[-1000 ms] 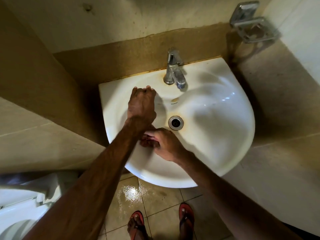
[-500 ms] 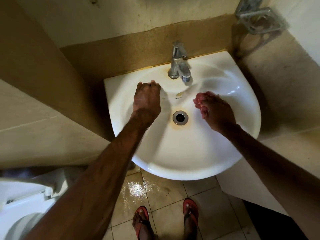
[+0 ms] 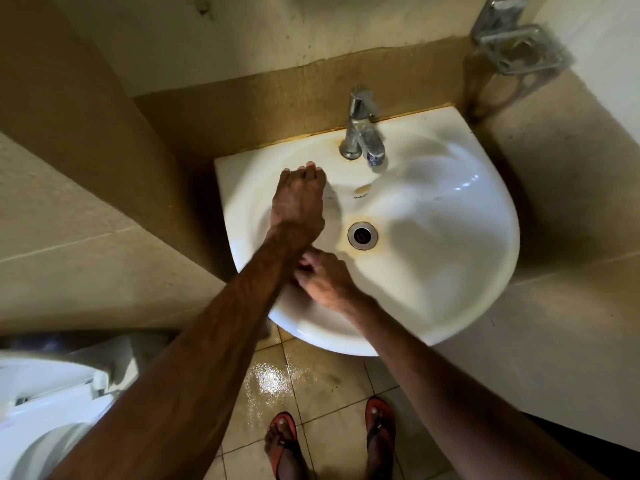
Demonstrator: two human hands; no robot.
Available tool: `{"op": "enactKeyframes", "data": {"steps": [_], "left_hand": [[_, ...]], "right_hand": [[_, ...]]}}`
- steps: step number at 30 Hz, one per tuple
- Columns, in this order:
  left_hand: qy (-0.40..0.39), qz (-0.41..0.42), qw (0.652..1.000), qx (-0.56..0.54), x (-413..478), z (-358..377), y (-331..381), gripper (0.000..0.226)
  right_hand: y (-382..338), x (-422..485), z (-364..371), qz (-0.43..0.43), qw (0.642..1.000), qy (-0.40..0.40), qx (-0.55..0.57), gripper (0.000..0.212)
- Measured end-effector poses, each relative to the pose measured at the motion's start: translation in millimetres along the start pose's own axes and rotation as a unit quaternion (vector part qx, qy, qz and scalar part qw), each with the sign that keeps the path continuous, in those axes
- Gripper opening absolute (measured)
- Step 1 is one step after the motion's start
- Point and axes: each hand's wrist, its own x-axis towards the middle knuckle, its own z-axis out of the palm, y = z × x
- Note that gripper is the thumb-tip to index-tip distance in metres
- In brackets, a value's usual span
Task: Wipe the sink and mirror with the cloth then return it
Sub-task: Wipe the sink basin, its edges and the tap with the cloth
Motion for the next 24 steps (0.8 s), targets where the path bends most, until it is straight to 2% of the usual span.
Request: {"op": "enactKeyframes", "data": {"steps": [2, 4, 6, 8, 10, 14, 17, 19, 21, 24], "left_hand": [[0.005, -0.001, 1.0, -0.005, -3, 1, 1, 0.08], [0.005, -0.006, 1.0, 0.004, -5, 3, 4, 0.088], [-0.004, -0.014, 1.0, 0.007, -7, 7, 8, 0.098], [-0.005, -0.03, 0.999, -0.009, -10, 11, 12, 0.104], [-0.007, -0.04, 0.999, -0.017, -11, 12, 16, 0.106], [-0.023, -0.044, 0.999, -0.016, -12, 10, 14, 0.107], [-0.028, -0.038, 0.999, -0.016, -13, 10, 11, 0.106], [-0.027, -0.041, 0.998, -0.027, -15, 9, 12, 0.106], [-0.023, -0.047, 0.998, -0.044, -17, 9, 13, 0.106], [-0.028, -0.058, 0.995, -0.073, -26, 10, 21, 0.104]], "right_hand": [[0, -12, 1, -0.044, 0.998, -0.022, 0.027, 0.023], [15, -18, -11, -0.061, 0.997, -0.049, 0.013, 0.033], [40, -18, -32, -0.044, 0.994, -0.067, -0.068, 0.043], [68, -19, -55, -0.003, 0.992, -0.065, -0.113, 0.043], [97, -10, -86, 0.026, 0.994, -0.045, -0.092, 0.039], [136, 9, -155, 0.0, 0.964, 0.081, -0.253, 0.028], [138, 5, -159, -0.03, 0.936, 0.099, -0.337, 0.026], [124, -8, -144, -0.019, 0.948, 0.063, -0.312, 0.027], [97, -20, -120, 0.007, 0.976, -0.019, -0.217, 0.028], [46, -26, -69, 0.053, 0.988, -0.116, -0.087, 0.039]]}}
